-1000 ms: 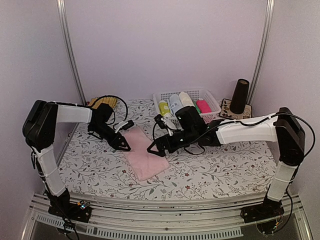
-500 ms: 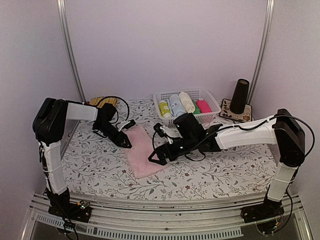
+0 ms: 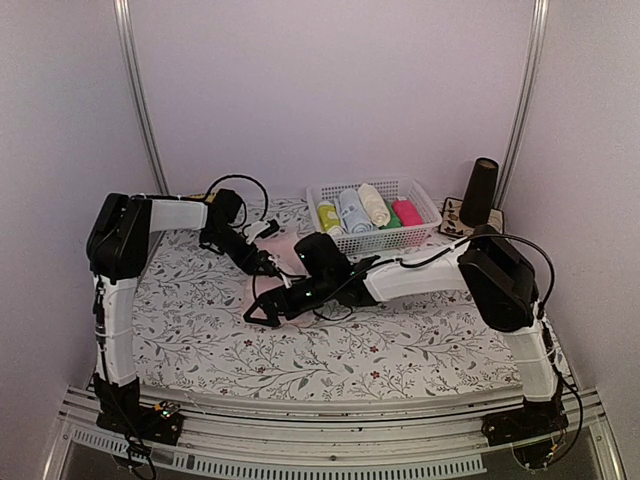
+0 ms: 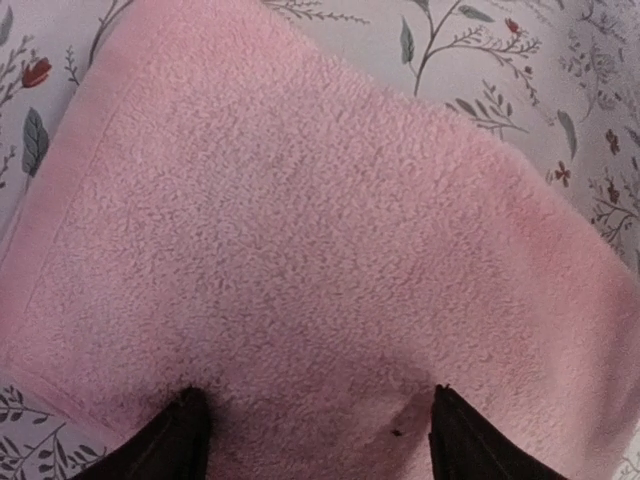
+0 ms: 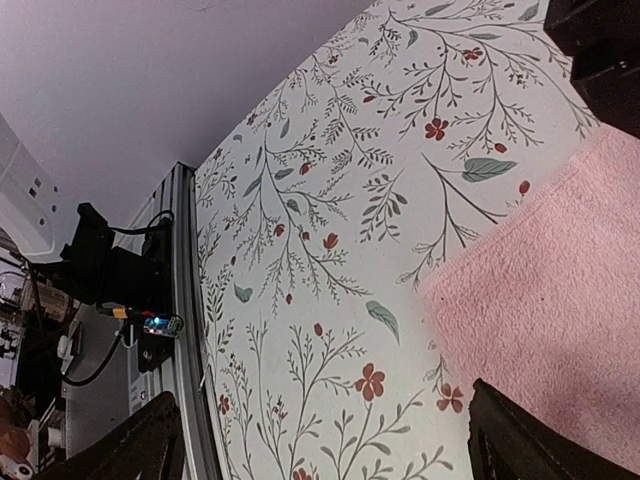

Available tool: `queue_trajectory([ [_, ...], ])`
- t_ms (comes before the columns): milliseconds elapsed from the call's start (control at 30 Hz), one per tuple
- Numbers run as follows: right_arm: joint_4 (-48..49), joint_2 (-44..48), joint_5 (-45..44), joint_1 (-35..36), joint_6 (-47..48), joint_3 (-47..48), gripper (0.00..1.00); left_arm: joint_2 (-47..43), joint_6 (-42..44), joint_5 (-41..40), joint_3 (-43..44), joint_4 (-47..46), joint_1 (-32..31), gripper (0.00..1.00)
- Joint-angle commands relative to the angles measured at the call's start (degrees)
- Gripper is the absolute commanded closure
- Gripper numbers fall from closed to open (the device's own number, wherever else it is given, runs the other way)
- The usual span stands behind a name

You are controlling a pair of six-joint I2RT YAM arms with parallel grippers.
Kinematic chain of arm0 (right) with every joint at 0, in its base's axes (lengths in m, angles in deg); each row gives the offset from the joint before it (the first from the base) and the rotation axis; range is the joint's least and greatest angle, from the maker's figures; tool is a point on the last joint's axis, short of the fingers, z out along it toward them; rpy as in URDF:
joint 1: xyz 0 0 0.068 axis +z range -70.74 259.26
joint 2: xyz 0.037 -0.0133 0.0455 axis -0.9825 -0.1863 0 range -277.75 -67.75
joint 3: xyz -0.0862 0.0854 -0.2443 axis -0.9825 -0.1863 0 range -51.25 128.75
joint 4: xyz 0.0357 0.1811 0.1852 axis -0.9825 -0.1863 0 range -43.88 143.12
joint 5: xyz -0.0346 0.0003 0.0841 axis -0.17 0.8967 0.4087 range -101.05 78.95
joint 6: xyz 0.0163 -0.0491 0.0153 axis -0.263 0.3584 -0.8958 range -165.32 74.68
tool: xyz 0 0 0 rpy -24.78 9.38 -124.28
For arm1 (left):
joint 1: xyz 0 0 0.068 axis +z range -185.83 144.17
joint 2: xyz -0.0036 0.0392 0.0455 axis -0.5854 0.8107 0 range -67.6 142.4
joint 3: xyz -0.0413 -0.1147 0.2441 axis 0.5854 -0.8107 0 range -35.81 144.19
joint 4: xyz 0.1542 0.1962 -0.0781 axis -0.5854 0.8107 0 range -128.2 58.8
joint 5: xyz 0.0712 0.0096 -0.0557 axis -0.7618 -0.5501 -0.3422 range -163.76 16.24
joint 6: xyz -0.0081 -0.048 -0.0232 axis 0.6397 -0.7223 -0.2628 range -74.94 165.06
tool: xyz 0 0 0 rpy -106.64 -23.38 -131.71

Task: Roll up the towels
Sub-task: Move the towel to the center of the board, then pick up the towel from the center of the board.

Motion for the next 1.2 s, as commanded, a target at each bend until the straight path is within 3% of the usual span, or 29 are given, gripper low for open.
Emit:
queue_trajectory([
  [0, 6.28, -6.17, 3.46, 0.71, -4.92, 6.21, 0.01, -4.99, 0.6, 0.38, -3.42, 0.29, 1.07, 0.12],
  [33, 7.76, -8.34, 3.48, 0.75, -5.89, 6.68, 0.01, -7.23, 0.41, 0.89, -5.1, -0.43, 1.22, 0.05],
  [200, 9.2, -7.64, 3.04, 0.75, -6.34, 5.35, 0.01, -20.28, 1.42, 5.29, -16.57, -3.52, 2.11, 0.03],
  [367, 7.22, 2.89, 2.22, 0.73, -2.18, -4.34, 0.01, -30.56, 9.76, 13.74, -28.65, -2.8, 1.94, 0.03],
  [500, 0.17, 10.49, -2.72, 0.77, 3.36, -9.74, 0.01, -36.28, 16.46, 13.17, -38.9, -7.61, 1.1, 0.03],
  [733, -7.01, 22.2, -13.7, 0.75, 10.46, -17.83, 0.01, -50.8, 22.55, -0.65, -57.79, -31.37, -6.38, 0.05],
  [900, -8.21, 28.93, -19.07, 0.72, 11.26, -22.86, 0.01, -58.46, 25.73, -8.66, -64.9, -39.35, -12.97, 0.09],
  [1167, -3.19, 41.18, -30.18, 0.76, 14.07, -32.51, 0.01, -52.57, 29.8, -19.26, -65.51, -41.81, -19.52, 0.16],
])
